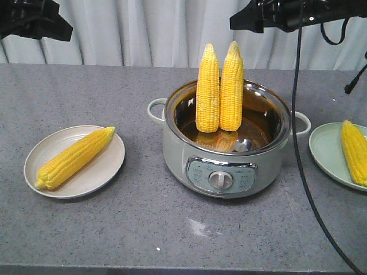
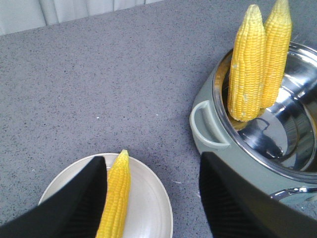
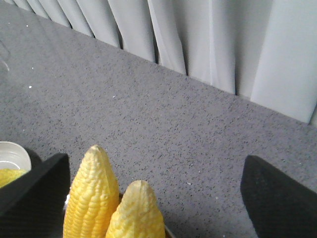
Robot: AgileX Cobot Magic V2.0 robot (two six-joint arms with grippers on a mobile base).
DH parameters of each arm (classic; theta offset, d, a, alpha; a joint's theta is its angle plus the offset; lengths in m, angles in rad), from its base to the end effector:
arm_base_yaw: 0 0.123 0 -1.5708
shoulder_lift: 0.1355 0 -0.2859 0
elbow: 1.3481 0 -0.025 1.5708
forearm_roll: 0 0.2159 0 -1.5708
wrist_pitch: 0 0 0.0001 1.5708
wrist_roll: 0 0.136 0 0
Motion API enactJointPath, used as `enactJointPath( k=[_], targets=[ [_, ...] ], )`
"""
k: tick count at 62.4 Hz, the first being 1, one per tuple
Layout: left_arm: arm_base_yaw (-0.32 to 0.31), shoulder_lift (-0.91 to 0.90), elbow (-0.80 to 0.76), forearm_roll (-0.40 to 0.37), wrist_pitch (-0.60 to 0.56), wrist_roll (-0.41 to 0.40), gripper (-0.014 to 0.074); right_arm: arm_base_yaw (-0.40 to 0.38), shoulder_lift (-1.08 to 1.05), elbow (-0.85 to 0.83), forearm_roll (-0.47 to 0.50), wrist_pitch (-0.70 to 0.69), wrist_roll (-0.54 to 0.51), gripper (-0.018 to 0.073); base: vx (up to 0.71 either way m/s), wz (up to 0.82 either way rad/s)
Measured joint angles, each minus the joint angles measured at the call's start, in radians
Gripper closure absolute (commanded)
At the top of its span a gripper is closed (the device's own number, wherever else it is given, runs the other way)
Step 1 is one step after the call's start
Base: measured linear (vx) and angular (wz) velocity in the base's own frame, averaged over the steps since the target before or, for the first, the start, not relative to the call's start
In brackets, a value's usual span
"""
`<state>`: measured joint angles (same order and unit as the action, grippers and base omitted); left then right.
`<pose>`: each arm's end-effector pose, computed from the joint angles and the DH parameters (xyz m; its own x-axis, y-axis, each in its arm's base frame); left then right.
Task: Distribute corn equally
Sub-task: 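Move the right gripper to a cob in the pot and close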
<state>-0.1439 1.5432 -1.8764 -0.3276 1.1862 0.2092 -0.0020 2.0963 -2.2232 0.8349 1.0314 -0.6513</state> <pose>0.3039 -0.0850 0.4300 -0.6406 0.1722 -0.7483 0.4077 0.9021 -0.1414 0.4662 0.0856 0.3572 -0.5133 -0.1031 -0.8520 -0.5876 0.7658 0.2613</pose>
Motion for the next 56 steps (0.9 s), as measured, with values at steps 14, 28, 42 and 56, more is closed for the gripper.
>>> enactJointPath(
  k=[14,28,42,56],
  targets=[
    [0.000,0.000,0.000,0.000,0.000,0.000,0.0188,0.004,0.056,0.000,0.017,0.067,-0.001,-0.0071,0.00,0.00],
    [0.000,0.000,0.000,0.000,0.000,0.000,0.0188,0.005,0.105,0.000,0.019,0.132,-0.003,0.0008,0.00,0.00],
    [0.000,0.000,0.000,0.000,0.000,0.000,0.0188,0.005,0.107,0.000,0.018,0.172,-0.003,0.0269,0.00,0.00],
    [0.000,0.001,0.000,0.000,0.000,0.000,0.0188,0.005,0.107,-0.001,0.031,0.193,-0.032,0.0531,0.00,0.00]
  ],
)
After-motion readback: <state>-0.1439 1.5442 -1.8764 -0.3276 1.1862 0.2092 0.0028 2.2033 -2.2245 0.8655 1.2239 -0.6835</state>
